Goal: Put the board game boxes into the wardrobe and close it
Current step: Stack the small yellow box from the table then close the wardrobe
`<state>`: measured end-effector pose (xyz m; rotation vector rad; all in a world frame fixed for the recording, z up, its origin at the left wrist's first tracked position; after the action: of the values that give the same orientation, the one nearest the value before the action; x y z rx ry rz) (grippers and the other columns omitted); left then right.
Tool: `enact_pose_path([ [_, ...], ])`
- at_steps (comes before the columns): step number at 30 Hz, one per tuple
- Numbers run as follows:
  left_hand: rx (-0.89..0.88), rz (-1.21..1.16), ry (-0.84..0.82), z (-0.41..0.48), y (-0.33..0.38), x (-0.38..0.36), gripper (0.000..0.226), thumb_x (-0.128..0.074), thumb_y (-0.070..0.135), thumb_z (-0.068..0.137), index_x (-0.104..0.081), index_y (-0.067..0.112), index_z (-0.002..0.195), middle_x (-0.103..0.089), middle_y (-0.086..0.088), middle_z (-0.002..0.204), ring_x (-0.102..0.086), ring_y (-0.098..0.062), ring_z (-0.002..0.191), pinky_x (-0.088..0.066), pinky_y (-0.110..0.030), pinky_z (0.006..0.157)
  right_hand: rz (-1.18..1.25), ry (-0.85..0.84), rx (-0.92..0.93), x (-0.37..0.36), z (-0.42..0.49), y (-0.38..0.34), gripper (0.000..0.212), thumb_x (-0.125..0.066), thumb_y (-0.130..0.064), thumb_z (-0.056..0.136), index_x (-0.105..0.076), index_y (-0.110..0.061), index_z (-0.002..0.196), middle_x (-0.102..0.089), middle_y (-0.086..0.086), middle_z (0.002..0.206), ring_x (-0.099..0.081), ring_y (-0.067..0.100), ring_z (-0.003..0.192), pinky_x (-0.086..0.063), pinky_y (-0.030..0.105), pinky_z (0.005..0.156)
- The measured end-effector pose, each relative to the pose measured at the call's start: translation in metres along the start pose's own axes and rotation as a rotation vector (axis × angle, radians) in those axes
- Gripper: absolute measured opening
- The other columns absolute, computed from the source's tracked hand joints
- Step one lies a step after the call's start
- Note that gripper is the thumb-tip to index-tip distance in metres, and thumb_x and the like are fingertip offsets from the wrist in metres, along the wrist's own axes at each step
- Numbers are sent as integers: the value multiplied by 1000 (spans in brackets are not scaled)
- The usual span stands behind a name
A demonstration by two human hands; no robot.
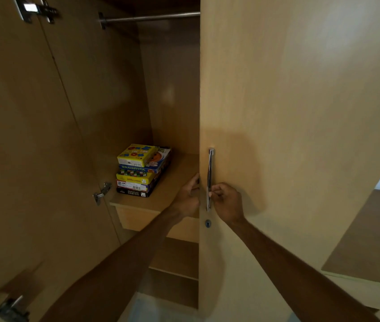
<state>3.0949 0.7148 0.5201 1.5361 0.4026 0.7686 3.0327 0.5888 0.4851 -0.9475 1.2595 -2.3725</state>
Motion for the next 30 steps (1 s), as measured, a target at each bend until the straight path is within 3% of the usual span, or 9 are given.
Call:
enact_pose_path([
  [3, 10, -15, 36, 0, -15, 8, 71, -59, -13, 84, -41, 21, 143, -51, -3, 138, -49, -20, 126, -51, -31, 88, 43, 51, 21, 2, -16, -5, 14, -69, -13, 85, -71, -12, 99, -70, -5, 86, -65, 5, 78, -52, 14, 71],
  [6, 48, -97, 131, -18, -44, 22, 66, -46, -26, 83, -38, 1, 143, -46, -23, 140, -52, -33, 119, -50, -23, 78, 38, 97, 59, 1, -41, -13, 6, -68, -17, 86, -69, -20, 92, -68, -11, 82, -63, 2, 75, -52, 19, 69],
  [8, 69, -49, 225, -44, -64, 40, 56, -50, -22, 85, -47, 4, 135, -52, -21, 130, -57, -23, 103, -50, -16, 73, 32, 39, 62, -13, -56, -18, 5, -68, -22, 86, -68, -22, 91, -68, -13, 82, -62, 0, 74, -51, 16, 68],
  [10, 62, -7, 310, -75, -82, 63, 44, -56, -14, 88, -54, 12, 124, -60, -14, 120, -59, -21, 103, -51, -14, 75, 44, -40, 20, -32, -71, -21, 8, -68, -25, 86, -68, -23, 94, -67, -13, 82, -61, -3, 74, -49, 15, 66],
  [14, 128, -18, 606, -157, -113, 129, 32, -53, -11, 90, -61, 8, 115, -65, -4, 105, -62, -18, 92, -52, -17, 76, 136, -267, -7, -101, -98, -43, 7, -69, -22, 85, -66, -28, 87, -68, -16, 80, -63, -1, 76, -52, 20, 68],
  [18, 153, 66, 863, -248, -125, 188, 38, -63, -4, 87, -63, 22, 115, -69, 5, 109, -66, -17, 101, -54, -33, 87, 248, -511, -1, -180, -135, -92, 11, -70, -22, 85, -68, -20, 95, -69, -9, 83, -64, 3, 77, -50, 17, 66],
  [23, 90, 203, 1254, -357, -97, 254, 29, -62, 4, 89, -66, 19, 114, -71, 6, 109, -67, -7, 97, -56, -31, 82, 339, -685, 112, -260, -181, -172, 11, -71, -30, 82, -66, -28, 92, -67, -12, 83, -64, 6, 79, -55, 30, 70],
  [26, 55, 294, 1327, -383, -80, 289, 33, -63, 17, 92, -58, 21, 124, -66, 6, 117, -63, -9, 106, -51, -31, 88, 374, -687, 163, -285, -198, -218, 14, -71, -31, 83, -66, -29, 96, -67, -15, 83, -63, 2, 81, -54, 25, 71],
  [30, 22, 298, 1260, -378, -66, 323, 39, -63, 24, 92, -52, 23, 129, -61, 6, 123, -61, -10, 108, -51, -25, 85, 405, -653, 158, -299, -212, -260, 15, -70, -28, 84, -67, -26, 98, -67, -16, 85, -63, 2, 82, -55, 24, 72],
])
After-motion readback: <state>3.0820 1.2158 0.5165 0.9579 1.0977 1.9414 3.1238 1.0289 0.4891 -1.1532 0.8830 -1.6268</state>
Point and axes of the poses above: each hand's wrist, its own z-axis towards the middle knuckle, its own x-axis out of the back of the hand, y = z × x, the point moved 5 cm from there along z, towards the middle knuckle
